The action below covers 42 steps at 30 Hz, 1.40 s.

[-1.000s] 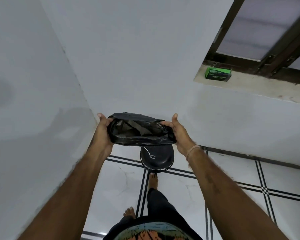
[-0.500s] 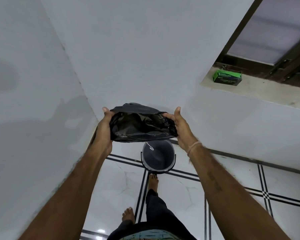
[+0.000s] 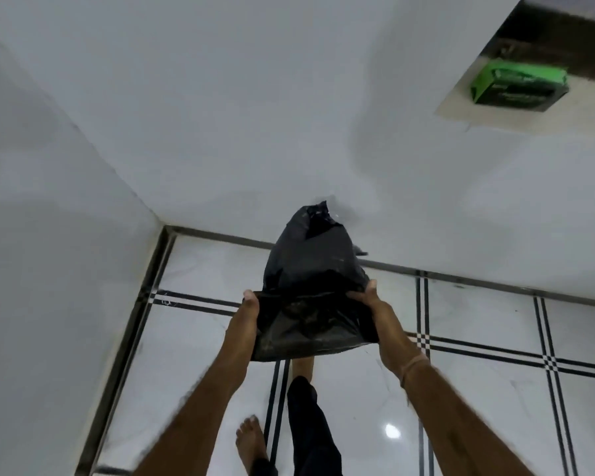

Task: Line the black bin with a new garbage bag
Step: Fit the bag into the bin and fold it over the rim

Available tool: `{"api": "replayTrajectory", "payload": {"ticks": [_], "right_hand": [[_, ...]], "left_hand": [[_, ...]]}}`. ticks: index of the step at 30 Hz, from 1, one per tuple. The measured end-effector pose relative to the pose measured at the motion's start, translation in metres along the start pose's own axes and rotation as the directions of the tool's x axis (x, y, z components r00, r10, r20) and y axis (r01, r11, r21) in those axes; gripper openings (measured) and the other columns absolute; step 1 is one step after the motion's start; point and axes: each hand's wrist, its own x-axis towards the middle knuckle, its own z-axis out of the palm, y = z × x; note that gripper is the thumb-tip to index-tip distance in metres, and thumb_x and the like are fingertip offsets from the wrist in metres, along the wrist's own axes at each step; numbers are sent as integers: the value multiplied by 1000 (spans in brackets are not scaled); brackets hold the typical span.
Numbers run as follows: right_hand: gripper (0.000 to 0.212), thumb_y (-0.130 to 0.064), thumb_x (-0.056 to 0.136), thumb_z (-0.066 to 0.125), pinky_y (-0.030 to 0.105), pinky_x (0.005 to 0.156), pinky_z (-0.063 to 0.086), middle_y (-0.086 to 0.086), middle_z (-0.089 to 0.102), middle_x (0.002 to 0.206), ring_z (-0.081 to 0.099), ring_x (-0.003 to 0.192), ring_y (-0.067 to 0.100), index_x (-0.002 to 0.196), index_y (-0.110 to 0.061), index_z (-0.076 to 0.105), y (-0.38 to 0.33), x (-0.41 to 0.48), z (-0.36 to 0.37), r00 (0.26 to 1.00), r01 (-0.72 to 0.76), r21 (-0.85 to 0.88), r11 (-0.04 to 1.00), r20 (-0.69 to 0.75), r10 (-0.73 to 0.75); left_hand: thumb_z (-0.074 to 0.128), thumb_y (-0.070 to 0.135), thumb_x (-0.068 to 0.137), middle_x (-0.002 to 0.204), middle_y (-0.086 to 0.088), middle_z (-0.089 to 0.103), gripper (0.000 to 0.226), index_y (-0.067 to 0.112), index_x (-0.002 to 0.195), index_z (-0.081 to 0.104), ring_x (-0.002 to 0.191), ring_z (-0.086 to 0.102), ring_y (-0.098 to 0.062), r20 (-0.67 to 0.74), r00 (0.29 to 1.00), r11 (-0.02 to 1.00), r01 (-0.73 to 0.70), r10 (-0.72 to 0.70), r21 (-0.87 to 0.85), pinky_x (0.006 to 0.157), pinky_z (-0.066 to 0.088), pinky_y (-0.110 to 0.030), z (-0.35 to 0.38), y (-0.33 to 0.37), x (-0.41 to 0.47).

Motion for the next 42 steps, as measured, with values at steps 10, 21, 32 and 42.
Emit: {"api": "replayTrajectory", "payload": {"ticks": [10,21,32,42], "right_hand": [[74,-78,95,33,41,99,55,8,74,125,70,115,25,129,-22,69,86,159,-6,967,-232,1,973,110,231],[95,-78,96,20,43,102,51,16,75,119,65,118,35,121,-5,75,136,228,23,933,-288,-40,957,211,290],[41,-47,106,43,28,81,59,-7,80,88,72,90,14,103,-21,75,146,272,3,998,36,97,995,-55,-31],[38,-28,108,48,34,84,62,14,74,112,71,104,27,116,2,71,156,308,0,978,187,339,922,-151,-142]], "left_hand": [[19,73,99,130,-3,65,75,25,137,62,100,62,-17,-36,984,980,178,-175,85,88,41,-28,31,-72,154],[21,74,97,110,-3,78,70,31,120,70,101,72,-21,108,966,967,218,-233,132,77,55,-31,48,-117,227],[35,52,107,114,14,70,39,33,125,64,109,66,-6,140,969,959,-227,205,167,78,56,-13,66,-135,282],[59,20,102,123,-9,75,29,12,128,70,116,70,-27,98,980,982,-163,173,-98,81,61,-27,53,-130,341]]}}
